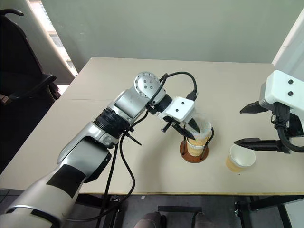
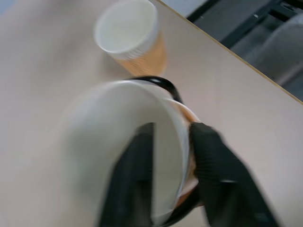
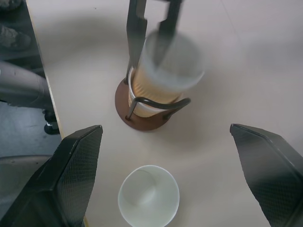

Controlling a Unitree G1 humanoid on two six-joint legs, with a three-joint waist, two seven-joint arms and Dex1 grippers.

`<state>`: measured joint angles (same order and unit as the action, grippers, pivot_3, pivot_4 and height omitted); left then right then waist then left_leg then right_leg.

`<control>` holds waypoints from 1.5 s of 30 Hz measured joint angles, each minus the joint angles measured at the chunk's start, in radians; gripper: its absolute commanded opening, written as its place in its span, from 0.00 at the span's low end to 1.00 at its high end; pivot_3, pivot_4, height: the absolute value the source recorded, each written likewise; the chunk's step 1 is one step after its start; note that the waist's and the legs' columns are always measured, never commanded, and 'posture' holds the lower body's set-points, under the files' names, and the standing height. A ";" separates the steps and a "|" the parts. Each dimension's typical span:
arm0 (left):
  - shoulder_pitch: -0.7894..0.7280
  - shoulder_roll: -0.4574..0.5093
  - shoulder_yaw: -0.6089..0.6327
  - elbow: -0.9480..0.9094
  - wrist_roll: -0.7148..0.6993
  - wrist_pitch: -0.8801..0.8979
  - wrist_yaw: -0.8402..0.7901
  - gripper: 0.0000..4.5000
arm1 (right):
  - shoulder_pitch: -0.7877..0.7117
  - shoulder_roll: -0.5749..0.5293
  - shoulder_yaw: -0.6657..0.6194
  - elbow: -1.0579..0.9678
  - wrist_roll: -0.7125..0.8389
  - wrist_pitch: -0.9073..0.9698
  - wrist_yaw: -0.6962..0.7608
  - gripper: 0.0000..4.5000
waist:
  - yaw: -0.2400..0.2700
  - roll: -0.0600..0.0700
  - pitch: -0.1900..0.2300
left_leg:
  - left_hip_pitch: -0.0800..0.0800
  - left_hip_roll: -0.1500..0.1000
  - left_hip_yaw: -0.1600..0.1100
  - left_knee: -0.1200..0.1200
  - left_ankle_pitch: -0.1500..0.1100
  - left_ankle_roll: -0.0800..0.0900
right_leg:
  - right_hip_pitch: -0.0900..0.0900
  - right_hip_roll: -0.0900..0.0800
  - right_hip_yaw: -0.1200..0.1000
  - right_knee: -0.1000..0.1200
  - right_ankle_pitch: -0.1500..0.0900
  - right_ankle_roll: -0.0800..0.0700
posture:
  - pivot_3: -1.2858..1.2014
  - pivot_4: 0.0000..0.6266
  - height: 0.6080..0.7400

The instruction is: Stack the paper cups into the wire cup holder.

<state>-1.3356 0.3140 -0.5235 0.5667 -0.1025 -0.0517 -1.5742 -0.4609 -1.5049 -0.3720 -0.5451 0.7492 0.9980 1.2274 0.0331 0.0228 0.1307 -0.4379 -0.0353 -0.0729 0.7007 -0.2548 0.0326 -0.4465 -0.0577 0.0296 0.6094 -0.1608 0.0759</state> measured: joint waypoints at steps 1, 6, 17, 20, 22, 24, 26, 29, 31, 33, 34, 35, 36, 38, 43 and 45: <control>-0.011 0.001 0.016 0.002 -0.002 0.007 0.000 0.61 | 0.010 0.001 -0.002 -0.007 0.004 0.006 -0.003 1.00 | 0.000 0.000 0.000 | 0.000 0.000 0.000 0.000 0.000 0.000 | 0.000 0.000 0.000 0.000 0.000 0.000 | 0.52 0.24 1.00; -0.027 0.005 0.079 0.018 -0.009 0.038 0.002 0.99 | 0.036 0.032 -0.010 -0.042 0.034 0.037 -0.036 1.00 | 0.000 0.000 0.000 | 0.000 0.000 0.001 0.000 0.000 0.001 | 0.000 0.000 0.000 0.000 0.000 0.001 | 0.52 0.24 1.00; 0.036 0.123 0.278 -0.082 -0.134 0.281 0.024 0.99 | 0.218 0.090 -0.057 -0.179 0.050 0.122 -0.137 1.00 | 0.000 0.002 -0.001 | 0.001 0.000 0.001 0.000 0.000 0.001 | 0.000 0.000 0.001 0.000 -0.001 0.002 | 0.52 0.24 1.00; 0.111 0.185 0.283 -0.120 -0.140 0.299 0.009 0.99 | 0.306 0.063 -0.057 -0.187 -0.021 0.097 -0.135 1.00 | 0.000 0.002 -0.001 | 0.002 0.000 0.001 0.001 0.000 0.001 | 0.001 0.000 0.001 0.000 -0.001 0.001 | 0.52 0.24 1.00; 0.153 0.233 0.284 -0.122 -0.134 0.296 0.006 0.99 | 0.349 0.051 -0.057 -0.184 -0.073 0.070 -0.130 1.00 | -0.002 0.002 -0.001 | 0.002 0.000 0.001 0.001 0.000 0.001 | 0.001 0.000 0.001 0.001 -0.001 0.001 | 0.52 0.24 1.00; 0.176 0.265 0.285 -0.122 -0.131 0.290 0.004 0.99 | 0.375 0.043 -0.057 -0.176 -0.113 0.035 -0.126 1.00 | -0.001 0.002 -0.001 | 0.002 0.000 0.001 0.001 0.000 0.001 | 0.001 0.000 0.001 0.001 0.000 0.001 | 0.52 0.24 1.00; 0.188 0.289 0.286 -0.127 -0.131 0.290 0.006 0.99 | 0.399 0.038 -0.051 -0.165 -0.152 -0.004 -0.117 1.00 | 0.001 0.002 -0.001 | 0.002 0.000 0.000 0.001 0.000 0.001 | 0.002 0.000 0.001 0.000 0.000 0.000 | 0.52 0.24 1.00; 0.220 0.304 0.309 -0.174 -0.134 0.298 0.024 0.99 | 0.418 0.035 -0.021 -0.149 -0.199 -0.061 -0.107 1.00 | 0.000 0.002 -0.001 | 0.003 -0.001 0.001 0.002 0.000 0.001 | 0.002 0.000 0.001 0.000 0.000 0.000 | 0.52 0.24 1.00; 0.249 0.305 0.317 -0.213 -0.141 0.313 0.038 0.99 | 0.418 0.035 0.005 -0.141 -0.212 -0.087 -0.107 1.00 | -0.001 0.002 -0.001 | 0.003 -0.001 0.001 0.002 0.000 0.001 | 0.002 0.000 0.001 0.000 0.000 0.000 | 0.52 0.24 1.00; 0.276 0.307 0.320 -0.253 -0.153 0.330 0.052 0.99 | 0.417 0.036 0.037 -0.136 -0.227 -0.113 -0.108 1.00 | -0.001 0.002 -0.001 | 0.003 0.000 0.001 0.001 0.000 0.001 | 0.002 0.000 0.001 0.000 0.000 0.000 | 0.52 0.24 1.00; 0.284 0.308 0.323 -0.265 -0.156 0.338 0.056 0.99 | 0.417 0.036 0.053 -0.134 -0.236 -0.125 -0.109 1.00 | -0.001 0.002 -0.001 | 0.003 0.000 0.001 0.001 0.000 0.001 | 0.002 0.000 0.001 0.001 0.000 0.000 | 0.52 0.24 1.00; 0.291 0.311 0.328 -0.279 -0.160 0.344 0.059 0.99 | 0.417 0.037 0.075 -0.132 -0.247 -0.138 -0.110 1.00 | -0.001 0.002 -0.001 | 0.003 0.000 0.001 0.001 0.000 0.001 | 0.002 0.000 0.001 0.001 0.000 0.000 | 0.52 0.24 1.00; 0.293 0.314 0.333 -0.289 -0.165 0.351 0.062 0.99 | 0.417 0.037 0.097 -0.129 -0.259 -0.152 -0.111 1.00 | -0.001 0.002 -0.001 | 0.003 0.000 0.001 0.001 0.000 0.001 | 0.002 0.000 0.001 0.001 0.000 0.000 | 0.52 0.24 1.00; 0.293 0.320 0.347 -0.303 -0.178 0.363 0.072 0.99 | 0.418 0.037 0.152 -0.119 -0.294 -0.185 -0.116 1.00 | -0.001 0.002 -0.001 | 0.003 0.000 0.001 0.002 0.000 0.001 | 0.002 0.000 0.001 0.001 0.000 0.000 | 0.52 0.24 1.00; 0.296 0.332 0.356 -0.318 -0.186 0.379 0.080 1.00 | 0.392 0.053 0.262 -0.081 -0.359 -0.232 -0.137 0.73 | -0.002 0.002 -0.001 | 0.004 0.000 0.001 0.002 0.000 0.001 | 0.003 0.000 0.001 0.000 0.001 0.000 | 0.52 0.24 1.00; 0.299 0.332 0.356 -0.324 -0.189 0.382 0.085 1.00 | 0.367 0.073 0.321 -0.068 -0.383 -0.246 -0.143 0.57 | -0.003 0.002 -0.001 | 0.004 0.000 0.001 0.002 0.000 0.001 | 0.003 0.000 0.001 0.001 0.001 0.000 | 0.52 0.24 1.00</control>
<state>-1.0366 0.6464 -0.1671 0.2422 -0.2917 0.3307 -1.4892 -0.0937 -1.4321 -0.0514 -0.6133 0.3657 0.7517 1.0841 0.0304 0.0248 0.1295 -0.4343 -0.0356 -0.0722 0.7024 -0.2545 0.0340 -0.4440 -0.0575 0.0306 0.6100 -0.1598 0.0758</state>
